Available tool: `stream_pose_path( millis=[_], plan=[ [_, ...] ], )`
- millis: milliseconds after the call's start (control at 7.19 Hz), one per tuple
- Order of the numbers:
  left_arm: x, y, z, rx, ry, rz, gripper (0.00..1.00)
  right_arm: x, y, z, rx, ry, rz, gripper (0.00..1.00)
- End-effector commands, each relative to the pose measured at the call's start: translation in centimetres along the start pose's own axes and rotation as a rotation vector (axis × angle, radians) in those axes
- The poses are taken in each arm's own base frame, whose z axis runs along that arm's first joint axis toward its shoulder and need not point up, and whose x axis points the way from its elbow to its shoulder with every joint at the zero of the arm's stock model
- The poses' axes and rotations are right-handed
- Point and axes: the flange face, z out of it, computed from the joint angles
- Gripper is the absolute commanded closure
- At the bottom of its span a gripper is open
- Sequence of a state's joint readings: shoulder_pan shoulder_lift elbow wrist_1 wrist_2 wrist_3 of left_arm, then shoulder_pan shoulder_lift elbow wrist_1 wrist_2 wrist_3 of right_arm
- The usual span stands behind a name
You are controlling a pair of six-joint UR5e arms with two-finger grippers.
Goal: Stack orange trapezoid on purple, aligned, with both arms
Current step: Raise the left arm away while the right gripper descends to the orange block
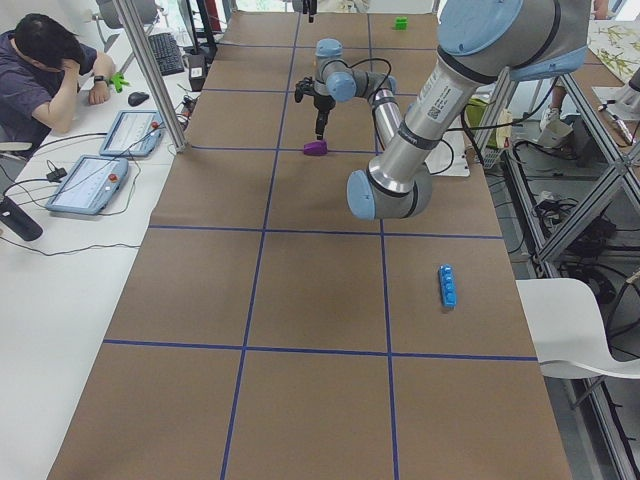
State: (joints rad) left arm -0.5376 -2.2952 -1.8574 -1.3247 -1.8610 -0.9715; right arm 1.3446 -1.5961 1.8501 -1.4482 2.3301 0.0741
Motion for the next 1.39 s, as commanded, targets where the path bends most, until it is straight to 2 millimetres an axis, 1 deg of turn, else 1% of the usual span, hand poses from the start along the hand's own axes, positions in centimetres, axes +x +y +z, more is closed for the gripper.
stream_pose_path(
  millis=[0, 139, 278, 418, 557, 696, 974, 1113, 1253],
  plan=[
    [-15.0, 2.6, -4.6, -0.034, -0.044, 0.157, 0.00, -2.8, 0.5, 2.3, -0.014, -0.023, 0.051, 0.00],
    [-21.9, 0.8, -5.6, -0.061, -0.048, 0.242, 0.00, -3.8, 2.2, 3.9, 0.013, -0.046, 0.067, 0.00],
    [-28.3, -0.2, -6.7, -0.081, -0.053, 0.314, 0.00, -4.8, 4.2, 6.0, 0.040, -0.048, 0.089, 0.00],
    [-32.2, -0.5, -6.9, -0.090, -0.074, 0.348, 0.00, -5.2, 5.8, 9.9, 0.064, -0.023, 0.099, 0.00],
    [-32.5, -0.5, -6.8, -0.092, -0.078, 0.348, 0.00, -4.6, 7.0, 13.6, 0.091, -0.019, 0.124, 0.00],
    [-32.5, -0.4, -6.8, -0.092, -0.078, 0.342, 0.00, -3.9, 7.6, 14.8, 0.121, -0.041, 0.163, 0.00],
    [-32.4, -0.4, -6.9, -0.090, -0.077, 0.342, 0.00, -3.1, 8.2, 15.8, 0.109, -0.022, 0.179, 0.02],
    [-32.4, -0.4, -7.0, -0.089, -0.075, 0.341, 0.00, -3.1, 8.1, 16.1, 0.103, -0.019, 0.182, 0.11],
    [-32.3, -0.3, -7.0, -0.088, -0.076, 0.340, 0.00, -2.8, 8.3, 16.3, 0.098, -0.014, 0.187, 0.29]
  ],
)
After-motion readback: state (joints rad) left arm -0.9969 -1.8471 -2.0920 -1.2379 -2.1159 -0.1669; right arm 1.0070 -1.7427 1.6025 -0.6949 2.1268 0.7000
